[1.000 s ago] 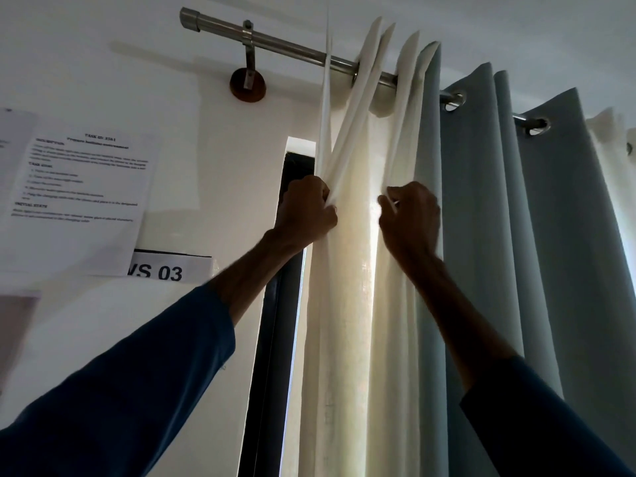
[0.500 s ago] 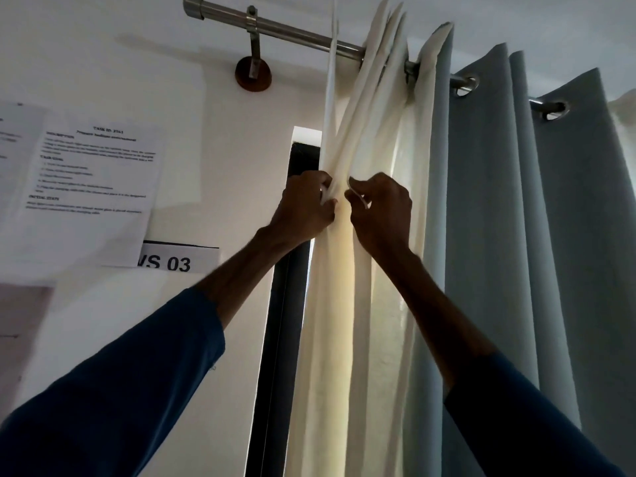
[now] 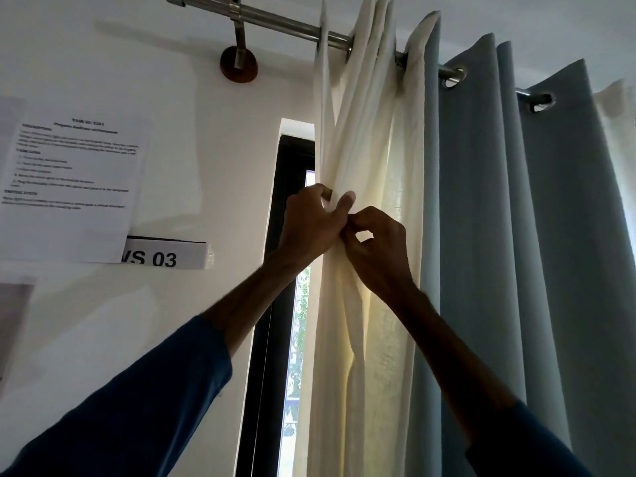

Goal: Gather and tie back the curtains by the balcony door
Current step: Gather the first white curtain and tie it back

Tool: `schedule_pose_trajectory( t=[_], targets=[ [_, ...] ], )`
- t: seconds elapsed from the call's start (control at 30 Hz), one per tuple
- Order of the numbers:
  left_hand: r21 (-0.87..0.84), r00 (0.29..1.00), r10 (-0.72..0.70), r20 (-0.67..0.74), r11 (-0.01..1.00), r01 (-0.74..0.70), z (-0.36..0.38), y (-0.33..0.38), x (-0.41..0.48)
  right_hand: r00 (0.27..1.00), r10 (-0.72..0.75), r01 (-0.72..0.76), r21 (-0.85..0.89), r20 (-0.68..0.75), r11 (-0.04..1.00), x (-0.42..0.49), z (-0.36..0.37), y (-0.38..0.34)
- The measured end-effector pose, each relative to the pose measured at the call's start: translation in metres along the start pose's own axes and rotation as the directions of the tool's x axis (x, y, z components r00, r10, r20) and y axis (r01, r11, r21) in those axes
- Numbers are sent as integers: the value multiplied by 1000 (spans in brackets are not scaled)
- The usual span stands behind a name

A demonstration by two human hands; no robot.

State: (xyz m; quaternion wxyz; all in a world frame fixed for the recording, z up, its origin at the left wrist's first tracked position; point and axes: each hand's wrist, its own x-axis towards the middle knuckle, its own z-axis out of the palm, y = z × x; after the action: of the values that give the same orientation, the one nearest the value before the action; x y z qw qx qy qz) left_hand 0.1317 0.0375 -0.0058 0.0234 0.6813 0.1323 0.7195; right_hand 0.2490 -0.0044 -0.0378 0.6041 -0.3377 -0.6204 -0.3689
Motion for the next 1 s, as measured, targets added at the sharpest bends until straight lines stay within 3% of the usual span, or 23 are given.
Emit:
schedule_pose_trajectory(
  t=[0.07, 0.17, 0.23, 0.3, 0.43, 0.6, 0.7, 0.83, 0.9, 1.0],
  targets=[
    [-7, 999, -54, 5, 999, 54, 3, -1, 6, 999, -14, 15, -7, 41, 1000, 2, -8, 3],
    [53, 998, -58, 39, 997, 56, 5, -3, 13, 978, -147, 124, -150, -150, 981, 5, -26, 8],
    [87, 998, -34, 51, 996, 29, 6, -7, 14, 933, -160, 49, -327, -322, 944, 12, -39, 13],
    [99, 998, -3, 59, 995, -3, 6, -11, 13, 924, -83, -97, -441, -372, 892, 21, -47, 24],
    [73, 995, 41, 88, 996, -48, 0, -18, 8, 961, 136, -229, -415, -241, 881, 26, -39, 32],
    [78, 993, -2, 118, 997, -7, -11, -23, 4, 990, 67, -118, -476, -124, 872, 23, -8, 1],
    [226, 980, 12, 200, 972, -58, -21, -27, 10, 997, -8, -24, -406, -77, 913, 26, 19, -27],
    [231, 978, 19, 208, 971, -68, -34, -36, 15, 993, -83, 51, -329, -82, 943, 41, 35, -42],
    [243, 975, 11, 223, 968, -66, -37, -40, 12, 991, -92, 60, -297, -93, 953, 40, 34, -34],
    [206, 972, 22, 234, 976, -72, -34, -39, 7, 998, 11, -26, -222, -70, 975, 24, 26, -18]
  ],
)
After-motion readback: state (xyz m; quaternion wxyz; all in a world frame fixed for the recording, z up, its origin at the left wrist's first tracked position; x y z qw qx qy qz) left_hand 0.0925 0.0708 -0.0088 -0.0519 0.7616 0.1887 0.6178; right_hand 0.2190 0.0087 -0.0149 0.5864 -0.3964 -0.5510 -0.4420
